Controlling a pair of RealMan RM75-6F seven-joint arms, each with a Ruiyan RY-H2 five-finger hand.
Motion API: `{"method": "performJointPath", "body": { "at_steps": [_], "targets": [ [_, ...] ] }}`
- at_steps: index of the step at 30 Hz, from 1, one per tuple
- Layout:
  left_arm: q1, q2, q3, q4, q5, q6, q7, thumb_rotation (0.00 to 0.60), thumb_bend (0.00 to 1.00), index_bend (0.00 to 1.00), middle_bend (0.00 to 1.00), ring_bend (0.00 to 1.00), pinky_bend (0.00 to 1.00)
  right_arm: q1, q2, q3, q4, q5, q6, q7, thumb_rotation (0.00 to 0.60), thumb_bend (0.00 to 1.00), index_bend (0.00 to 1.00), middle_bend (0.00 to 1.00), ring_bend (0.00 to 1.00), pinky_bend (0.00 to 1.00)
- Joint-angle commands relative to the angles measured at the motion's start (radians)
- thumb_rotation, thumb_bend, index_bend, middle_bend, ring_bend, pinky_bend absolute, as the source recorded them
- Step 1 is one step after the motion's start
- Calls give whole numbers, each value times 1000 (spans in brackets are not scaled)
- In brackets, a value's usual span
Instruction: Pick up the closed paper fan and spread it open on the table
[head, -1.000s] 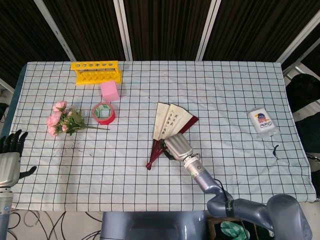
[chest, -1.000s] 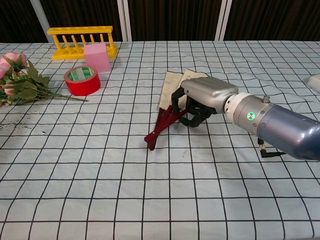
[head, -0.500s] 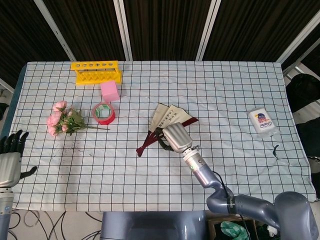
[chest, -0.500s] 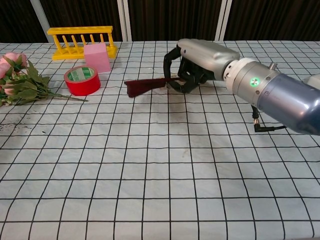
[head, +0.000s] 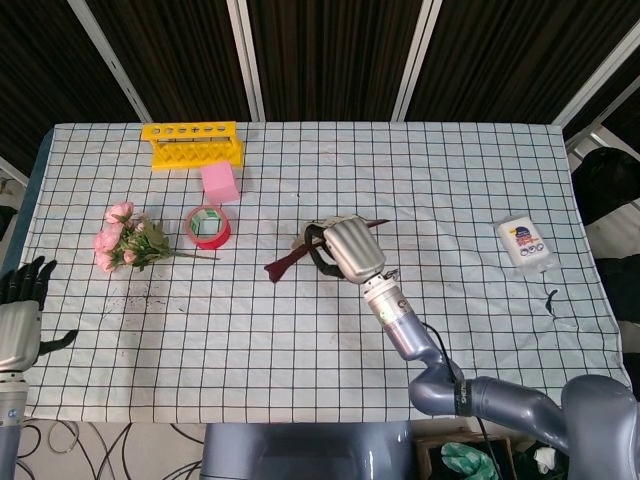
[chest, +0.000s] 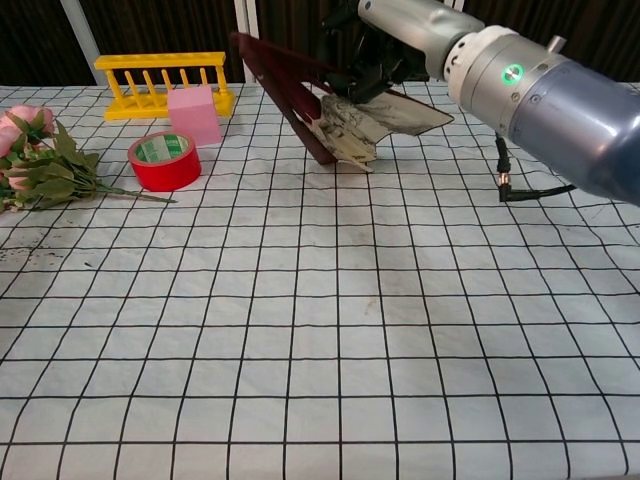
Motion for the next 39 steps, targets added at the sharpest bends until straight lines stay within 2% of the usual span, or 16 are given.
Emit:
{"method": "performJointPath", "body": {
  "at_steps": [1, 15, 23, 26, 31, 39],
  "targets": [
    [-9, 5, -7, -14, -2, -7, 6, 600, 8, 0, 0, 0, 0, 16, 7, 26, -23, 28, -1, -15, 600, 794, 933, 955, 1000, 912],
    [-103, 8, -73, -102, -21, -67, 54, 600, 19, 1, 0, 0, 0, 58, 1, 122, -108, 217, 28, -99, 600, 800, 934, 956, 1000, 912],
    [-197, -21, -138, -160, -79, -136, 88, 600, 45, 50, 0, 0, 0, 123, -27, 207, -145, 376, 92, -230, 600, 806, 939, 956, 1000, 912],
    [-240, -55, -156, -163, -99, -159, 113, 600, 64, 92, 0, 0, 0, 158, -37, 249, -164, 462, 130, -303, 600, 807, 940, 956, 1000, 912],
    [-315, -139, -190, -129, -144, -198, 132, 600, 99, 192, 0, 0, 0, 205, -42, 293, -203, 539, 190, -383, 600, 806, 948, 957, 1000, 912],
    [-452, -318, -250, 4, -195, -234, 145, 600, 136, 229, 0, 0, 0, 268, -48, 355, -272, 655, 262, -454, 600, 812, 953, 959, 1000, 912]
  ]
}}
